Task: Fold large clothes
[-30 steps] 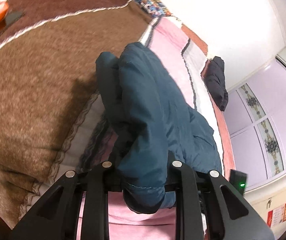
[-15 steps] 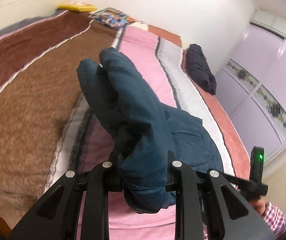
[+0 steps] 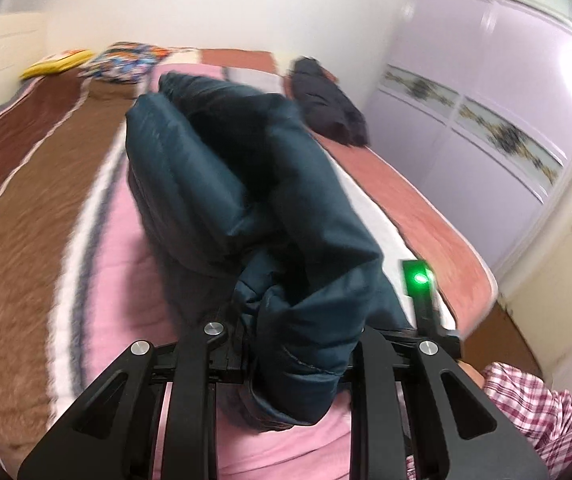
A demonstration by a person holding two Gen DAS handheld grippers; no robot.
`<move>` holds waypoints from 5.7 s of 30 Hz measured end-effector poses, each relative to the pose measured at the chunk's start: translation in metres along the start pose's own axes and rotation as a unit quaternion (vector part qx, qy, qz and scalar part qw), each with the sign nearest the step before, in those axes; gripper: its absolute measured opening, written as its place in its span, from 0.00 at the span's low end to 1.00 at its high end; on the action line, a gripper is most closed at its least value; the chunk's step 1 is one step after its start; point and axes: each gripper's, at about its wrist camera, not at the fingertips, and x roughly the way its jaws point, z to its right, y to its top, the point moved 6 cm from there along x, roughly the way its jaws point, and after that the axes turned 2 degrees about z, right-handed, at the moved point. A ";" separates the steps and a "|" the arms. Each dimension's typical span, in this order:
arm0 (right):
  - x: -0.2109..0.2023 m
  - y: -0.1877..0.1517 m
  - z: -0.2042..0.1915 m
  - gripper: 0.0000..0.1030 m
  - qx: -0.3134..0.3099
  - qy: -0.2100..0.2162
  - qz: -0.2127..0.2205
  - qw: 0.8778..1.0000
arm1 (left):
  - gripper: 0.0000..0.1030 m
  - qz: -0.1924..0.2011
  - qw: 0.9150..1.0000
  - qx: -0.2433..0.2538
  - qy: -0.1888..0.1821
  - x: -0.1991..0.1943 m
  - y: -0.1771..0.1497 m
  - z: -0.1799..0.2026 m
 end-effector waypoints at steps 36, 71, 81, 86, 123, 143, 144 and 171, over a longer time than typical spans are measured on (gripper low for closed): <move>-0.092 -0.054 0.139 0.04 0.155 0.026 0.023 0.987 | 0.35 -0.154 0.981 0.114 -0.024 0.156 -0.071 0.101; -0.162 -0.018 -0.059 0.04 -0.111 0.056 0.080 0.989 | 0.40 -0.063 0.997 0.041 0.009 0.115 0.058 0.029; -0.087 -0.032 0.027 0.00 0.001 -0.039 -0.010 0.999 | 0.40 -0.157 0.985 0.046 0.046 0.205 0.051 0.021; -0.062 -0.036 0.044 0.00 0.028 -0.048 -0.031 0.998 | 0.40 -0.175 0.981 0.061 0.060 0.227 0.038 0.021; -0.050 -0.047 0.051 0.00 0.034 -0.048 -0.037 0.998 | 0.65 -0.125 0.991 0.035 0.042 0.188 0.051 0.018; -0.082 -0.039 0.043 0.28 0.034 -0.006 -0.016 0.999 | 0.73 -0.136 0.983 -0.113 0.040 0.084 -0.014 -0.080; -0.087 -0.037 0.041 0.30 0.030 -0.007 -0.009 0.999 | 0.73 -0.137 0.983 -0.116 0.036 0.082 -0.016 -0.081; -0.111 0.009 0.088 0.67 0.078 -0.037 0.050 0.995 | 0.79 -0.166 0.964 -0.209 -0.022 0.075 -0.065 -0.089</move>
